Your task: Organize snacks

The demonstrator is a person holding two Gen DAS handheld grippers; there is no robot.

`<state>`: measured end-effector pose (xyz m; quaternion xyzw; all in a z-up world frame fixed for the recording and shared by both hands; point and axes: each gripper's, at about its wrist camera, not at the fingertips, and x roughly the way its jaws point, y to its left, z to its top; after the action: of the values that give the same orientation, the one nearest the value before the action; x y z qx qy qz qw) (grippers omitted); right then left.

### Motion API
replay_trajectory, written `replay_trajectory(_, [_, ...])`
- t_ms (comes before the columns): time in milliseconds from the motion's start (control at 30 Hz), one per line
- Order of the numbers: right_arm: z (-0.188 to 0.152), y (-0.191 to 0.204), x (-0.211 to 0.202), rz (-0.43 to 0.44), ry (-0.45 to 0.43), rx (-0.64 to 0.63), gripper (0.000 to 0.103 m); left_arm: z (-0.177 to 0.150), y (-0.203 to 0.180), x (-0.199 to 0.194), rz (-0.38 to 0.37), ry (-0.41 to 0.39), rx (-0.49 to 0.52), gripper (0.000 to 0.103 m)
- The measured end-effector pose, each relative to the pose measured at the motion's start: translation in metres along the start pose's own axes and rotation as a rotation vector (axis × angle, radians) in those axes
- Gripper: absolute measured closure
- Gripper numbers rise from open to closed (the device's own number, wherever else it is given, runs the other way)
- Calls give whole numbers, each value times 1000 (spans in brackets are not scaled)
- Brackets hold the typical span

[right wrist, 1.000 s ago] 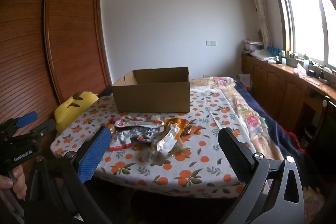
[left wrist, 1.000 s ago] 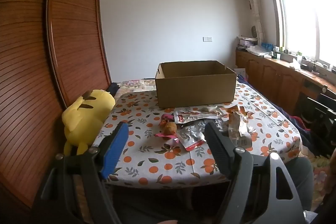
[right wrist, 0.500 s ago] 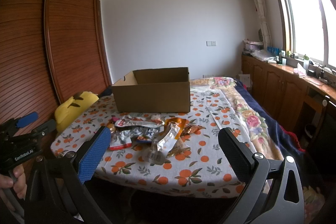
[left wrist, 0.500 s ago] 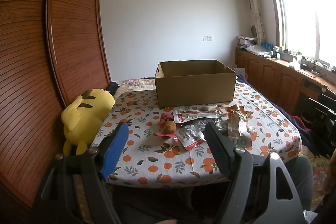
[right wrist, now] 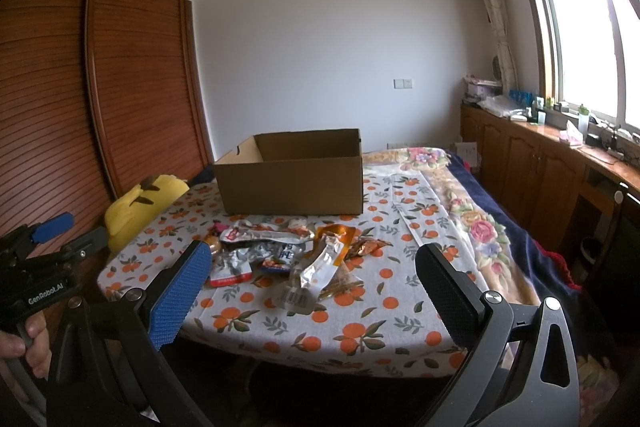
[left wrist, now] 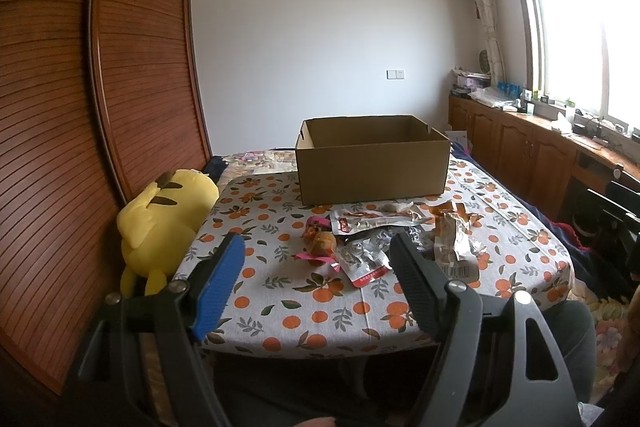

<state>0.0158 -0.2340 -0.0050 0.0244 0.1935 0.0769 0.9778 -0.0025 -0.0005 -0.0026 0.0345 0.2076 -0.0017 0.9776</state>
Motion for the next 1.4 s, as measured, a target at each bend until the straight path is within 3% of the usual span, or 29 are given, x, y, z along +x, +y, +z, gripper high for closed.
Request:
replay_trajectory(967, [-1,-1,-1,4,1,4,0,0,1,1,-1,0,-3,27])
replay_trajectory(1400, [-8,-2,2,5,18,10,0,-5,-5,13,-7,44,4,27])
